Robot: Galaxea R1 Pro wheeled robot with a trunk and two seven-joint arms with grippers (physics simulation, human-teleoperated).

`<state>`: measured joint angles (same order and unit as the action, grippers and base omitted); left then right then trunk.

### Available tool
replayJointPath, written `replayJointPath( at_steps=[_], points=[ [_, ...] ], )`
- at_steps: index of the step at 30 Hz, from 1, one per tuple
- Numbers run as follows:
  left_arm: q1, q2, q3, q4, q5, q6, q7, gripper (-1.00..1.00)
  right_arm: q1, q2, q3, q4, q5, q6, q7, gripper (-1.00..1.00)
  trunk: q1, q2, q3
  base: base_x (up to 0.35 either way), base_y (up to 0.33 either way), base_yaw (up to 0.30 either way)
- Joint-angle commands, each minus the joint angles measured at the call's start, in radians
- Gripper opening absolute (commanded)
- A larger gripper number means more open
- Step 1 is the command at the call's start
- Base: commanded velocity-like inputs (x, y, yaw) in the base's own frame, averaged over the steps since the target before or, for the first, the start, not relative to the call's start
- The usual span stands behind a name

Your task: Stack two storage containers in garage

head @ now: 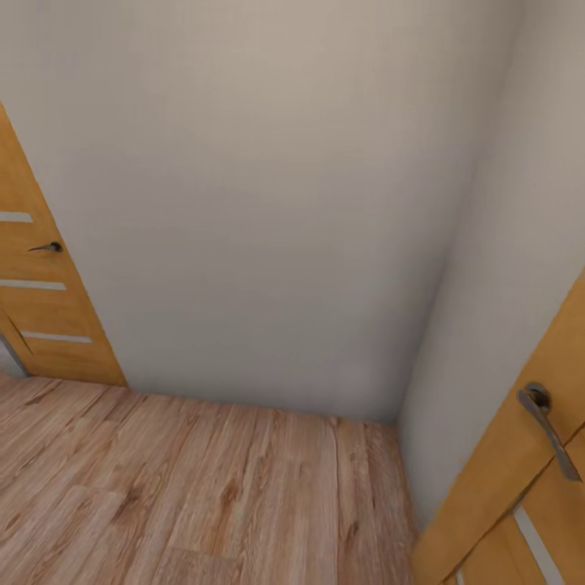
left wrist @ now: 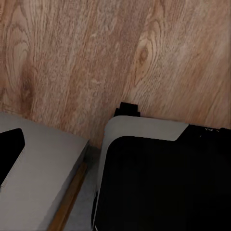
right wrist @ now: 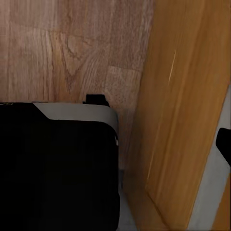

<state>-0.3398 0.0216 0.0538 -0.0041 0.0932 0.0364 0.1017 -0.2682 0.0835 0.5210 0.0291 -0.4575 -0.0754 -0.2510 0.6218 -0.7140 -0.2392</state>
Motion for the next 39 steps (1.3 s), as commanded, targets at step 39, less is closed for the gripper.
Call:
replayJointPath(
  at_steps=[39],
  points=[
    [-0.001, 0.000, 0.005, 0.000, 0.008, 0.003, 0.001, 1.00, -0.001, 0.001, 0.008, 0.003, -0.010, -0.006, -0.001, 1.00, 0.001, -0.001, -0.001, 0.321, 0.000, 0.267]
  ],
)
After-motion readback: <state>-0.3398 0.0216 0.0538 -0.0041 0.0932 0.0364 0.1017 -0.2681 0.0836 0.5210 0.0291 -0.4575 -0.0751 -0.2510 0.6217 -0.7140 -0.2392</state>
